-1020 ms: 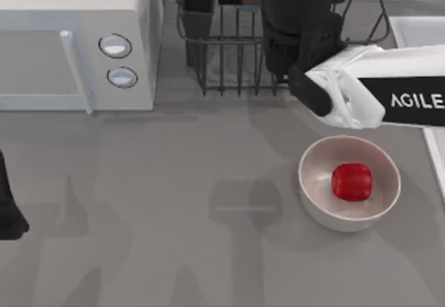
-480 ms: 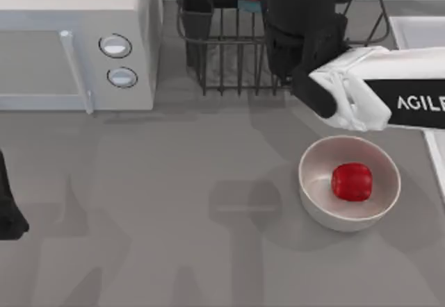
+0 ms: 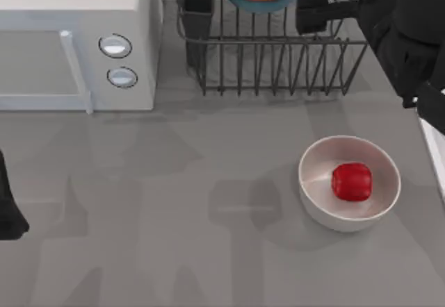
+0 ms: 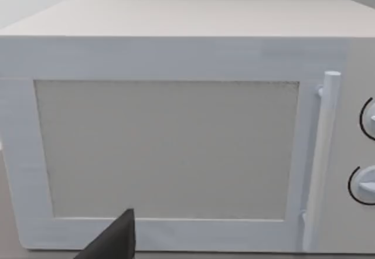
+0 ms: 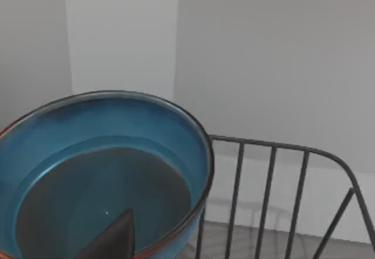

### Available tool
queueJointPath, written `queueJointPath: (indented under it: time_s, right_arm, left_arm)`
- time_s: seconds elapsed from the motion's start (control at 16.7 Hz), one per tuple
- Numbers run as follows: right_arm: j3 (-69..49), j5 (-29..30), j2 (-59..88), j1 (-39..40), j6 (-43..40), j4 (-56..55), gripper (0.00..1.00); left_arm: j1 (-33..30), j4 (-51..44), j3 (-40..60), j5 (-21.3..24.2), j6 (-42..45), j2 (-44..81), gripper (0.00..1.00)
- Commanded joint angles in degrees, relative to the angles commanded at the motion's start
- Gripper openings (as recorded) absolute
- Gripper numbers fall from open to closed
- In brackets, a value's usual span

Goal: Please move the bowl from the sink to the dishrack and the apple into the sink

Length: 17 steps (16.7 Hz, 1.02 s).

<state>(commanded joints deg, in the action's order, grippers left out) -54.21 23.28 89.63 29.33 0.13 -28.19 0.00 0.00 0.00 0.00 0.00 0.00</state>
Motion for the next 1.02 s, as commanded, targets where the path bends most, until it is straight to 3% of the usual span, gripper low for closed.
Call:
queueJointPath:
  time_s: [0.54,0.78,1.02]
  right_arm:
    - [28.9,-4.7,-57.5,-19.9,0.5,13.2,1.0]
    - [44.6,-13.1,-77.6,-26.2,0.2,20.9,1.0]
    - [53.0,-21.7,-88.0,-29.3,-0.1,27.0,1.0]
  left_arm:
    - [0.0,0.0,0.0,0.0,0.0,0.0,1.0]
    - [0.0,0.0,0.0,0.0,0.0,0.0,1.0]
    - [0.0,0.0,0.0,0.0,0.0,0.0,1.0]
